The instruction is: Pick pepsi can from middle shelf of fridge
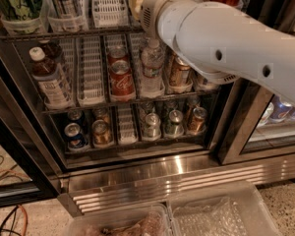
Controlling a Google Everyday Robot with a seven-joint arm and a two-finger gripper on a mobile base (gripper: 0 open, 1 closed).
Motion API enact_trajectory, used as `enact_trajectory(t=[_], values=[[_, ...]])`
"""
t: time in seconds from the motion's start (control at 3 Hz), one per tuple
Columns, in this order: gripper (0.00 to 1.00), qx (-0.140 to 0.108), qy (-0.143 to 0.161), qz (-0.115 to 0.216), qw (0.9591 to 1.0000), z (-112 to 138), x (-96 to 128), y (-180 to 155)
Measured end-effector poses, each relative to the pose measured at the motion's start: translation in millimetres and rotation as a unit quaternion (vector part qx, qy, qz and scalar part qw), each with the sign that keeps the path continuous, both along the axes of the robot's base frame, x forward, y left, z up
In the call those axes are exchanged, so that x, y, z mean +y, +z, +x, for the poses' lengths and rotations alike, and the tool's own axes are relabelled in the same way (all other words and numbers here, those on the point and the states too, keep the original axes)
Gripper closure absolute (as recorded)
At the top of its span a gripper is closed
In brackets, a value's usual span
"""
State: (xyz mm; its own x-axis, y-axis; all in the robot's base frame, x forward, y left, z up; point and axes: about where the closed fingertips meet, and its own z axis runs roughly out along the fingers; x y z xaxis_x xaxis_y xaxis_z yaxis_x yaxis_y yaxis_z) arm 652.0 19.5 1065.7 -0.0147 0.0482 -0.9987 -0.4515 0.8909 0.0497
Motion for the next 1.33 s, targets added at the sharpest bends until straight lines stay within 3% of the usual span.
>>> enact_trajectory(t=[0.67,1.33], values=[[1.0,-0.03,0.01,-0.048,0.9983,5,-2,12],[1.0,-0.051,0.015,-0.074,0.9958,11,-4,24]])
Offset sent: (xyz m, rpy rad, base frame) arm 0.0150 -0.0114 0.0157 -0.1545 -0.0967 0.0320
